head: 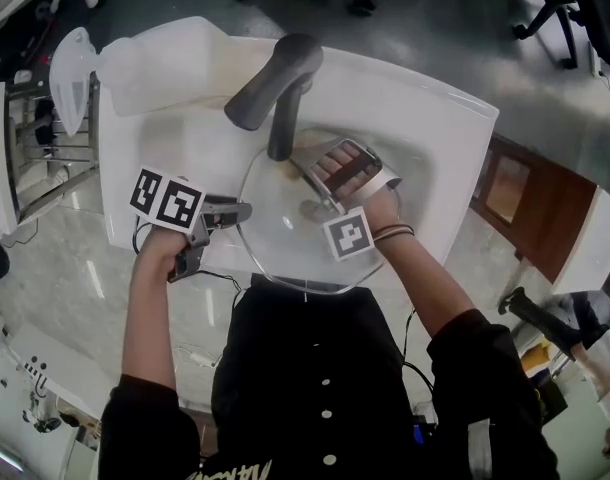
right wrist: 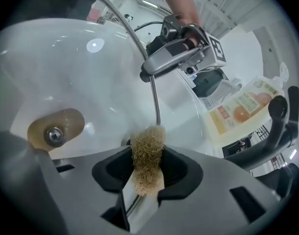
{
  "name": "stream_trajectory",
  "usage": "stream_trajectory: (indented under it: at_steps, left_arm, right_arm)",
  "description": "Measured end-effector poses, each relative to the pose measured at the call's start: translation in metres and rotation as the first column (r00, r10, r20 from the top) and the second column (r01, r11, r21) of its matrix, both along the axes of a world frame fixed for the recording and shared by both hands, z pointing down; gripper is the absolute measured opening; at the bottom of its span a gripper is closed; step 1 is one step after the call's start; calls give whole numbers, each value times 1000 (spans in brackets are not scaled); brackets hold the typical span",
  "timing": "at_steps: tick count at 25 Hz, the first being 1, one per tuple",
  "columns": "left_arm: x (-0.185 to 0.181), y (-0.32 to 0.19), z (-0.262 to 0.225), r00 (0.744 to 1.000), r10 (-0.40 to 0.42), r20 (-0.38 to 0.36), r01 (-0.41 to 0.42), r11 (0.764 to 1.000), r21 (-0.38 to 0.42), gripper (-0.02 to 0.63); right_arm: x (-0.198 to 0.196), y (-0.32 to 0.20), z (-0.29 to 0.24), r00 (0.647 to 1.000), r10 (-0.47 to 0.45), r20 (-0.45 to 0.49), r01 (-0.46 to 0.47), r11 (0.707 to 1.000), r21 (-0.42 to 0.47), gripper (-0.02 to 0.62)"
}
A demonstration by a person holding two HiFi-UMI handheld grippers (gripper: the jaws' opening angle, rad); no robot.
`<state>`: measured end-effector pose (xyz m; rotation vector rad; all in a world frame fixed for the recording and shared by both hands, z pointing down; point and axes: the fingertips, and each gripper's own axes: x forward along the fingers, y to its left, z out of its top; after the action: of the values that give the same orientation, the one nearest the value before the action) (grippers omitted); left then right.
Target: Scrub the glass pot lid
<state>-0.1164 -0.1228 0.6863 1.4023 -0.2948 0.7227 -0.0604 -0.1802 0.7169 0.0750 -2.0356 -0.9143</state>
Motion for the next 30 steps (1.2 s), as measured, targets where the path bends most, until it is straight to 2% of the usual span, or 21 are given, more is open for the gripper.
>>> stream_trajectory:
  at_steps: [10,17,20,25,30]
  left_arm:
    - [1,-2,0,1000,4,18,-4,1000,13,126]
    - [-1,-3,-1,999,15,40,-16,1000,24,126]
    - [-1,-3,-1,999,12,45,-13,1000,28,126]
    - [-1,-3,-1,999,-9,46,7,999,34,124]
    - [-1,-4,-1,998,-21,52,18,999,48,124]
  right_arm:
    - [29,-8,9,988,106,-116,-122,983,-138,156]
    - [57,-6,11,959,170,-226,-211,963,-171,156]
    - [77,-1,15,942,160,-296,-220,958,-183,156]
    - [103,9,15,914,139,-380,-248,935,-255,155]
    - [115,18,10,899,108,-425,-253,919,-301,155]
